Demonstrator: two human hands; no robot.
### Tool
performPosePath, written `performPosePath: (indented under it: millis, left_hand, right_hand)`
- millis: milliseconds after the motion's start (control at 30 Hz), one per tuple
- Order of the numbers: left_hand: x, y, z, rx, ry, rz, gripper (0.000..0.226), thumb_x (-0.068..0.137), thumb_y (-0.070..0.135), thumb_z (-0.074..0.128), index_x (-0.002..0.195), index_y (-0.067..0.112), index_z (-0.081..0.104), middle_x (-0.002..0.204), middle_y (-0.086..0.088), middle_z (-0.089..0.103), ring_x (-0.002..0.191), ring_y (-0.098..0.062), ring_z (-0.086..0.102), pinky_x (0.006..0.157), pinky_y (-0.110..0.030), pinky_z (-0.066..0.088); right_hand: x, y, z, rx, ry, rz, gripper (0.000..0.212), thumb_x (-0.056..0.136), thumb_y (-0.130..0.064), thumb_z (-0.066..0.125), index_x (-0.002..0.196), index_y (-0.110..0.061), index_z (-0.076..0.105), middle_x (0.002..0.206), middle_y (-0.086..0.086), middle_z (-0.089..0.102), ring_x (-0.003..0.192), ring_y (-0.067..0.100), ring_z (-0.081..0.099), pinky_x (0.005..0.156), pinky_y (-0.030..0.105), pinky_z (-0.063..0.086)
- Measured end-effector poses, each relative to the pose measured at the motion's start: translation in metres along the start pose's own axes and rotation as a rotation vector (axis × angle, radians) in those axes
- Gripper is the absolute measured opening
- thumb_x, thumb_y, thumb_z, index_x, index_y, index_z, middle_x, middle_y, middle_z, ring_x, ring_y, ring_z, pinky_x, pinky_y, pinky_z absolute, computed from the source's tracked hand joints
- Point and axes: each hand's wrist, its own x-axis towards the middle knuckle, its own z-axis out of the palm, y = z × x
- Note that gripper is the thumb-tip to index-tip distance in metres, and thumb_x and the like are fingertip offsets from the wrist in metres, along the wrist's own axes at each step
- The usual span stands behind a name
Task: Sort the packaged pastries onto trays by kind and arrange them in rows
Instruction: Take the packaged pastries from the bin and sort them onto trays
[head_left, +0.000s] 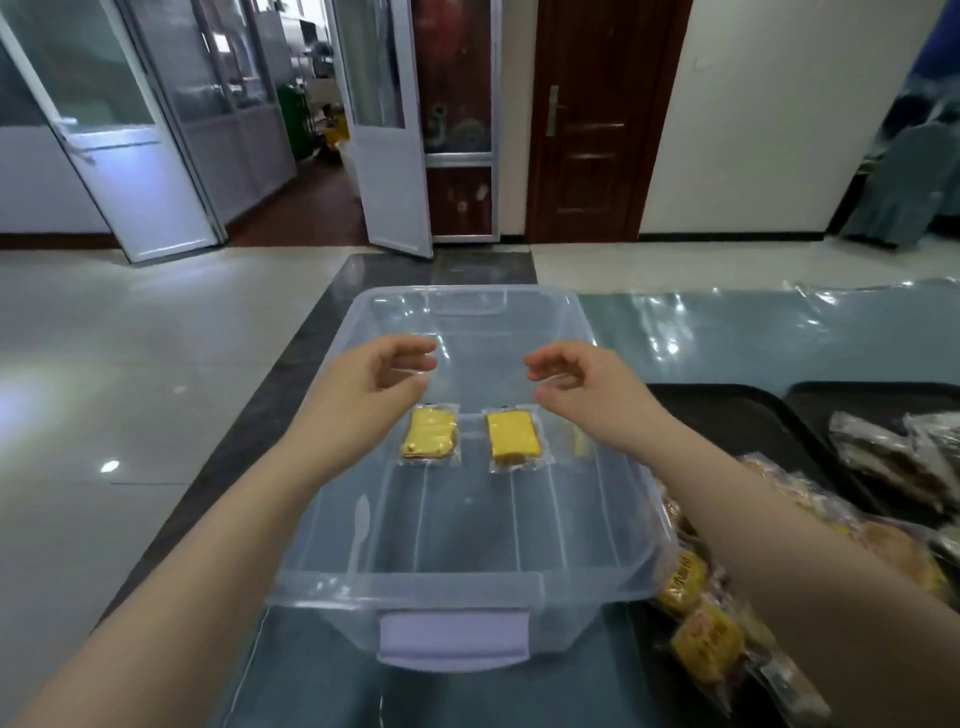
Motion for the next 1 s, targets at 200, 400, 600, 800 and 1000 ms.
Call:
performPosePath:
  millis: [200,400,600,800,1000]
  left_hand:
    - [0.071,-0.032,0.018,0.194,-0.085,0.006,0.036,0.089,0.012,0.059,0.124,0.021,0.054,0.113,0.008,0.059,0.099,-0.006,0.057,0.076,-0.008,0.041]
    - [0.132,-0.124,0.055,0.566,-0.239,-0.178,0.07,0.085,0.017,0.064,0.145,0.014,0.028,0.147,-0.012,0.036,0.131,-0.027,0.038,0.101,-0.03,0.031]
    - [0.145,-0.202,0.091,0.816,-0.48,-0.185,0.083,0.078,0.023,0.07,0.146,0.016,0.023,0.146,-0.011,0.036,0.128,-0.032,0.041,0.1,-0.034,0.034]
    - [0.144,-0.252,0.098,0.877,-0.645,-0.16,0.1,0.074,0.041,0.074,0.148,0.012,0.013,0.155,-0.012,0.013,0.142,-0.03,0.012,0.114,-0.035,0.015]
    - [0.13,-0.28,0.1,0.868,-0.633,-0.255,0.106,0.076,0.054,0.069,0.151,0.022,0.001,0.159,-0.007,-0.008,0.144,-0.03,-0.009,0.117,-0.039,0.007]
  right_hand:
    - [0.079,0.02,0.016,-0.35,-0.078,0.104,0.033,0.084,-0.021,0.066,0.116,-0.025,0.058,0.11,-0.005,0.059,0.095,0.012,0.059,0.072,0.021,0.045]
    - [0.141,0.048,0.071,-0.747,-0.232,0.174,0.042,0.089,-0.015,0.056,0.131,-0.014,0.052,0.13,0.01,0.056,0.116,0.029,0.055,0.092,0.034,0.047]
    - [0.163,0.09,0.117,-0.84,-0.424,0.147,0.048,0.09,-0.014,0.058,0.136,-0.01,0.044,0.133,0.015,0.055,0.118,0.033,0.055,0.091,0.037,0.046]
    - [0.165,0.141,0.117,-1.042,-0.699,0.307,0.103,0.076,-0.021,0.079,0.153,-0.022,0.011,0.159,0.01,0.017,0.144,0.037,0.016,0.109,0.052,0.031]
    - [0.158,0.17,0.114,-1.01,-0.671,0.366,0.111,0.078,-0.018,0.078,0.153,-0.031,-0.003,0.161,0.009,-0.008,0.145,0.04,-0.003,0.111,0.058,0.026]
